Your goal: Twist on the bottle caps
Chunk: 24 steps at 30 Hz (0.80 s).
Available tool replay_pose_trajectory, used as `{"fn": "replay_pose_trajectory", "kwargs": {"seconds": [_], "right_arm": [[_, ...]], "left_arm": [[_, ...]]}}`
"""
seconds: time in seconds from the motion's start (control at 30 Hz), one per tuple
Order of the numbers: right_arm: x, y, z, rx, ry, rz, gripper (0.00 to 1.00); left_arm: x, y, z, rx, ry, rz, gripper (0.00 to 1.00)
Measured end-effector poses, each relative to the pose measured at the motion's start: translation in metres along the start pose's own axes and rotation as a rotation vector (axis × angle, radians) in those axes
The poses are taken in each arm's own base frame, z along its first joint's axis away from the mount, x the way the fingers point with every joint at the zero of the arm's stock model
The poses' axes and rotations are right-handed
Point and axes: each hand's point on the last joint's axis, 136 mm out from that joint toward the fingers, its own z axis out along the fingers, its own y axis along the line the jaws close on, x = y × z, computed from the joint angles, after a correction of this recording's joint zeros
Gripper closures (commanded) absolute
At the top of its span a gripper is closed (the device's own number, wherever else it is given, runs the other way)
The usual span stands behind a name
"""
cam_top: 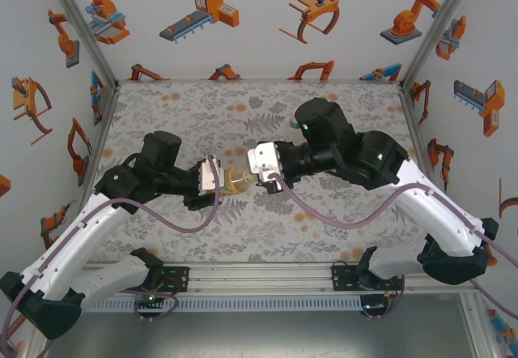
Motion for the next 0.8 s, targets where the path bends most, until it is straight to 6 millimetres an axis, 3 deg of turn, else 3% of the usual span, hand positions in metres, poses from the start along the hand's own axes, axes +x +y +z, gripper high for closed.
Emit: {"fn": "replay_pose_trajectory", "kwargs": {"seconds": [0.2, 0.53, 0.67, 0.8], "right_arm": [[-0.004, 0.001, 0.002, -0.003, -0.012, -0.014, 0.61], [-0.005, 0.002, 0.003, -0.004, -0.015, 0.038, 0.84], [-0.001, -0.003, 0.006, 0.032, -0.014, 0.191, 0.92], [0.006, -0.012, 0.008, 0.102, -0.018, 0.454, 1.0]], "left_arm": [[0.0, 0.0, 0.0, 0.0, 0.0, 0.0, 1.0], [0.001, -0.001, 0.0, 0.004, 0.005, -0.005, 1.0], [0.004, -0.001, 0.0, 0.002, 0.02, -0.011, 1.0], [0.007, -0.001, 0.0, -0.004, 0.035, -0.015, 1.0]]}}
